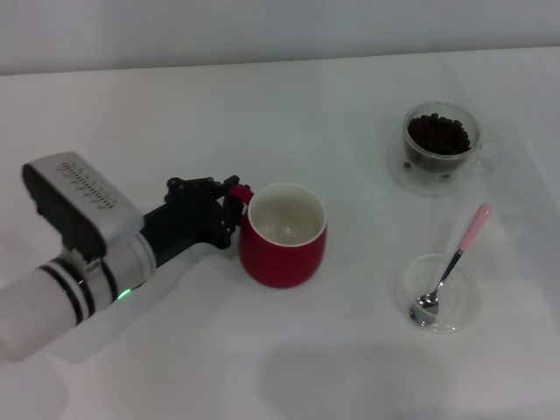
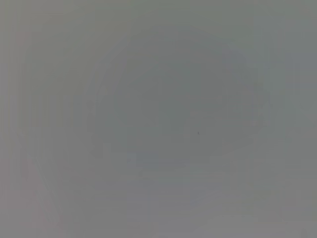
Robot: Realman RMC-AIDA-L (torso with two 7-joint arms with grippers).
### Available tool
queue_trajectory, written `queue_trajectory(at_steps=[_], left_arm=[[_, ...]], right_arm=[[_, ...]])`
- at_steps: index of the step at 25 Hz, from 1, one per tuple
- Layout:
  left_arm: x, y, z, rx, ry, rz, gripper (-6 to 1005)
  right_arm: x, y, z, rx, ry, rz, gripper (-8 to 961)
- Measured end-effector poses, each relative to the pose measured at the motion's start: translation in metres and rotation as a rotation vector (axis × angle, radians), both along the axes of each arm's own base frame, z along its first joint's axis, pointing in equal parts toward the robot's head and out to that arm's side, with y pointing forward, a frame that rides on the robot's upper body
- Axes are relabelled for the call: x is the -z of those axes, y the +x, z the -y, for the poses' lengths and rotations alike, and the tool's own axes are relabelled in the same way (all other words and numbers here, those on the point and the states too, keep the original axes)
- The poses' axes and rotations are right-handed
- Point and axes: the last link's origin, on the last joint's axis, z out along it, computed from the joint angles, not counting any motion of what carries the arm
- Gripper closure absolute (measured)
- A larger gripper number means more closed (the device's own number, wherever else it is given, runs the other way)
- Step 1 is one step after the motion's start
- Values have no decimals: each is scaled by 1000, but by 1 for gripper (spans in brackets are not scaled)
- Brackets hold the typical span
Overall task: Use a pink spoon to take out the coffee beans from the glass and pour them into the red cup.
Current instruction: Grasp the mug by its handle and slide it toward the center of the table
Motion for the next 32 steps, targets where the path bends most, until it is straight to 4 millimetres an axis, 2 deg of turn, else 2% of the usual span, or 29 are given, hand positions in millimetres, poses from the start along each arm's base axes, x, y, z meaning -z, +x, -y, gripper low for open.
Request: queue_trajectory(at_steps=[11, 32], left_arm=[[8, 13, -12, 13, -27, -62, 872], [10, 20, -16, 21, -36, -70, 874]], right_arm=[[0, 1, 1, 5, -1, 0, 187], [0, 0, -1, 4, 0, 2, 188]])
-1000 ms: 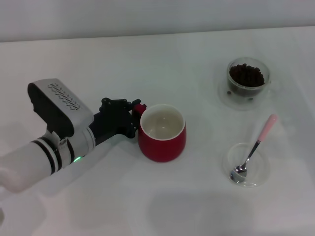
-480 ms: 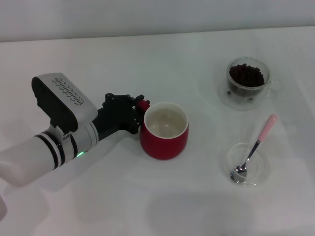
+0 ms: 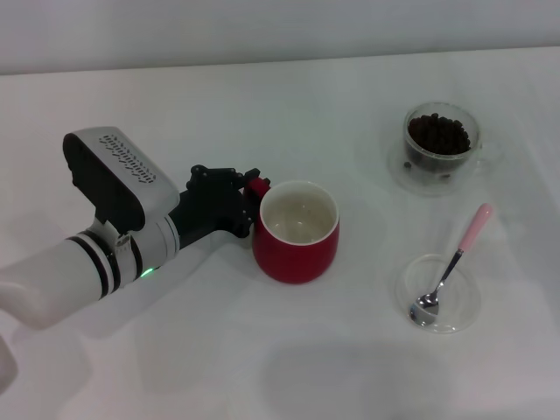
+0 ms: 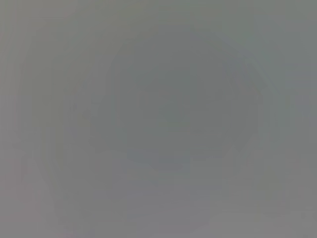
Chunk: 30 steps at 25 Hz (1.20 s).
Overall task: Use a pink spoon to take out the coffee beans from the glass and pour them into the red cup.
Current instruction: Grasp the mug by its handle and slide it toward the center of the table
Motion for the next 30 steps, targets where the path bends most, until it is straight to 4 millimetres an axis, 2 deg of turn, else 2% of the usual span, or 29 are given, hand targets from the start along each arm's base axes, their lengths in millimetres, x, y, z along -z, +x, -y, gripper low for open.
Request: queue_trajectory(at_steps=[8, 18, 30], left_arm=[[2, 2, 4, 6, -8, 13, 863], [-1, 1, 17, 47, -14, 80, 621], [-13, -32, 47, -14, 22, 152, 563]], right_arm=[[0, 2, 3, 6, -1, -1, 188], [0, 4, 6, 10, 0, 1, 192], [-2, 4, 7, 9, 3, 4, 196]])
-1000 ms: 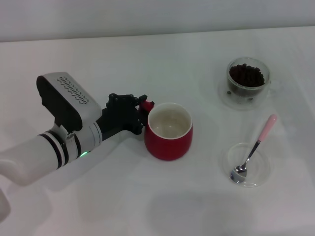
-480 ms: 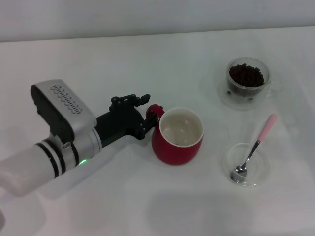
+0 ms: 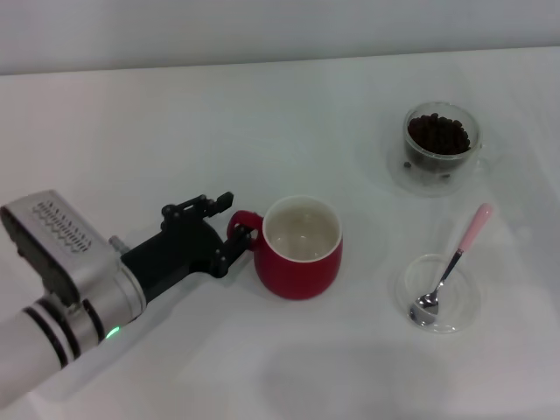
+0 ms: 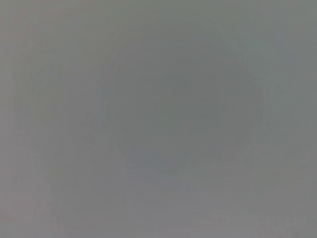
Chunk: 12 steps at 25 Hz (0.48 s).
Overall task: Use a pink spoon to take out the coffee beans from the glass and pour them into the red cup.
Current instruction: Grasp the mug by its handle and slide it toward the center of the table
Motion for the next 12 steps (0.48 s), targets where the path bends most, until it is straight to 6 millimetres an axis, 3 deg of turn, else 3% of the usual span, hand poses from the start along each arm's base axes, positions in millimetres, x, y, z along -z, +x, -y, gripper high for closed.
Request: queue_trajectory(at_steps=[12], left_arm=[[-1, -20, 23, -59, 3, 25, 521]], right_arm=[[1, 0, 0, -1, 0, -2, 201]])
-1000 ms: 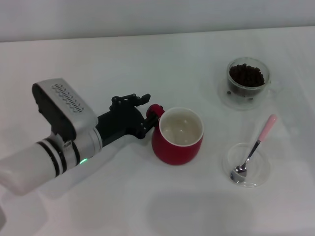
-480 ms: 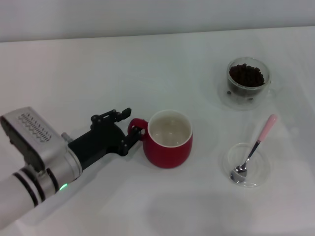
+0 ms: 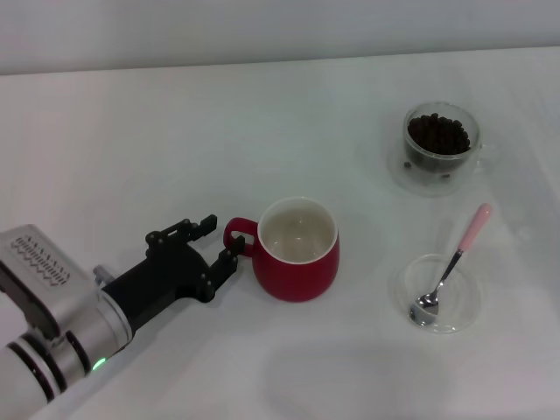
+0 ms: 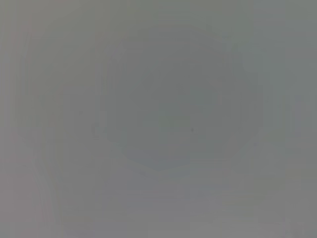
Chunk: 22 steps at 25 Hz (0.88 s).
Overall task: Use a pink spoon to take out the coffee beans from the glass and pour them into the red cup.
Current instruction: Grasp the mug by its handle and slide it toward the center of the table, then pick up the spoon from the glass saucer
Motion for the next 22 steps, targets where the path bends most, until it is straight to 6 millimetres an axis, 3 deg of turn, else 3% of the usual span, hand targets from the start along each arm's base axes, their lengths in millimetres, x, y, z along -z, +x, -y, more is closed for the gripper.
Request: queue_trajectory(at_steps=[5, 16, 22], left_arm=[[0, -3, 11, 11, -13, 13, 519], [-21, -29, 45, -38, 68, 95, 519], [-44, -51, 64, -105, 186, 142, 519]], right_arm=[[-1, 1, 2, 4, 2, 2, 202], [-14, 12, 12, 36, 26, 12, 206], [-27, 26, 20, 66, -28, -54, 209]])
